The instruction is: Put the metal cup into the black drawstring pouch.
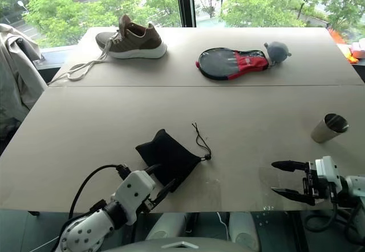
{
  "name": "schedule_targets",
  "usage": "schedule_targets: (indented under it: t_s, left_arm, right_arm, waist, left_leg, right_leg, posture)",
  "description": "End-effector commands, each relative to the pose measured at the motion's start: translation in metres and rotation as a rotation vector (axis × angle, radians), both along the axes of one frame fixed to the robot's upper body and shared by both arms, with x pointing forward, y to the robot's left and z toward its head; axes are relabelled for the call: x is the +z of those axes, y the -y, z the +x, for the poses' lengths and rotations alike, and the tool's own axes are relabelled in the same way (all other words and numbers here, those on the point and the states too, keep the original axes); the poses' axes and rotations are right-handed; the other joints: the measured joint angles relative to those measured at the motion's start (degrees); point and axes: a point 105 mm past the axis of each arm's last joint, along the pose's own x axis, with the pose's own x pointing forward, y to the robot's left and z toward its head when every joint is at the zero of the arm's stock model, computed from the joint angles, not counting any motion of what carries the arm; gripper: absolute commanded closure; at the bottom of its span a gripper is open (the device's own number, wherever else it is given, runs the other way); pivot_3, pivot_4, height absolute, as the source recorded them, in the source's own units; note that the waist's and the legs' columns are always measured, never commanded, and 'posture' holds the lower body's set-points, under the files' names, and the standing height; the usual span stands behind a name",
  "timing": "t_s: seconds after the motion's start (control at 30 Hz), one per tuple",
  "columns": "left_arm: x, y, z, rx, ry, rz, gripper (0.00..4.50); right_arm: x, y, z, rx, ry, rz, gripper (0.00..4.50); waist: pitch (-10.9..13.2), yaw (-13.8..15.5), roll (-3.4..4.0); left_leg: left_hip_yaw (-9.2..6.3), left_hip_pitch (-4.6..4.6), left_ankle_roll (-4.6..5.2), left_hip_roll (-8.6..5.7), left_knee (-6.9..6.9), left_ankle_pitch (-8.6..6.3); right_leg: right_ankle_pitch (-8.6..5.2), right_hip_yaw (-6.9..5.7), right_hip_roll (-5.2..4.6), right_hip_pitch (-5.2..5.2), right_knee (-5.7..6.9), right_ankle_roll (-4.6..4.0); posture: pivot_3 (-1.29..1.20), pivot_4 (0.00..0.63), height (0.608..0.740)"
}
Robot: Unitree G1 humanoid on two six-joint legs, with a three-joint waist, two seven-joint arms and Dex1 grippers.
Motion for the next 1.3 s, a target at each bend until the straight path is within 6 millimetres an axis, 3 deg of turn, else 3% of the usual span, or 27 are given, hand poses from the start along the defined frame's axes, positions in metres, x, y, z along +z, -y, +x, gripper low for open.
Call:
schedule_targets:
  t_s: [0.03,0.33,0.6,0.73,0.9,1.03,1.3]
  left_arm:
    - [0.007,0.007,-0.001,-0.028,0.038,-0.012,1.55]
    - [0.016,0.016,-0.007,-0.047,0.050,-0.053,1.55]
    - [0.030,0.027,-0.009,-0.076,0.036,-0.230,1.55]
    - [0.018,0.029,-0.016,-0.138,-0.036,-0.189,1.55]
    - [-0.001,0.019,-0.014,-0.135,-0.056,-0.043,1.55]
    - [0.004,0.006,0.005,0.001,0.057,0.025,1.55]
    - [0.004,-0.025,0.022,0.250,0.174,0.127,1.55]
  right_arm:
    - [0.012,0.004,-0.008,0.051,0.024,0.006,1.30]
    - [0.018,0.008,-0.014,0.047,-0.001,0.000,1.30]
    - [0.018,0.006,-0.009,0.052,0.003,0.004,1.30]
    - [0.019,0.004,-0.007,0.057,0.007,0.010,1.30]
    - [0.022,0.005,-0.007,0.053,0.009,0.014,1.30]
    - [0.023,0.007,-0.008,0.045,0.003,0.015,1.30]
    - [0.025,0.002,-0.004,0.048,0.014,0.044,1.30]
  waist:
    - [0.00,-0.04,0.00]
    - [0.01,-0.18,0.01]
    - [0.01,-0.17,0.02]
    - [0.01,-0.14,0.02]
    - [0.01,-0.15,0.02]
    - [0.01,-0.14,0.02]
    - [0.01,-0.14,0.01]
  left_leg:
    - [0.00,0.00,0.00,0.00,0.00,0.00]
    - [0.01,0.00,0.02,0.01,0.00,-0.01]
    - [0.02,0.00,0.02,0.01,0.02,-0.01]
    - [0.02,0.00,0.02,0.01,0.01,-0.01]
    - [0.05,0.00,0.03,0.00,0.02,-0.01]
    - [0.05,0.00,0.04,0.01,0.02,-0.01]
    - [0.04,0.00,0.03,0.00,0.02,-0.01]
  right_leg:
    - [0.00,0.00,0.00,0.00,0.00,0.00]
    - [0.00,0.01,0.00,0.00,0.00,0.00]
    - [0.00,0.00,0.00,0.00,0.00,0.01]
    - [0.00,-0.01,0.01,0.00,0.00,0.01]
    - [0.00,0.00,0.01,0.00,0.00,0.00]
    - [0.00,0.02,0.01,0.00,0.00,0.01]
    - [0.01,0.00,0.01,0.00,0.00,0.02]
  posture:
    - [0.00,0.150,0.736]
    - [0.00,0.150,0.736]
    - [0.00,0.150,0.736]
    - [0.00,0.150,0.736]
    - [0.00,0.150,0.736]
    - [0.00,0.150,0.736]
    - [0.00,0.150,0.736]
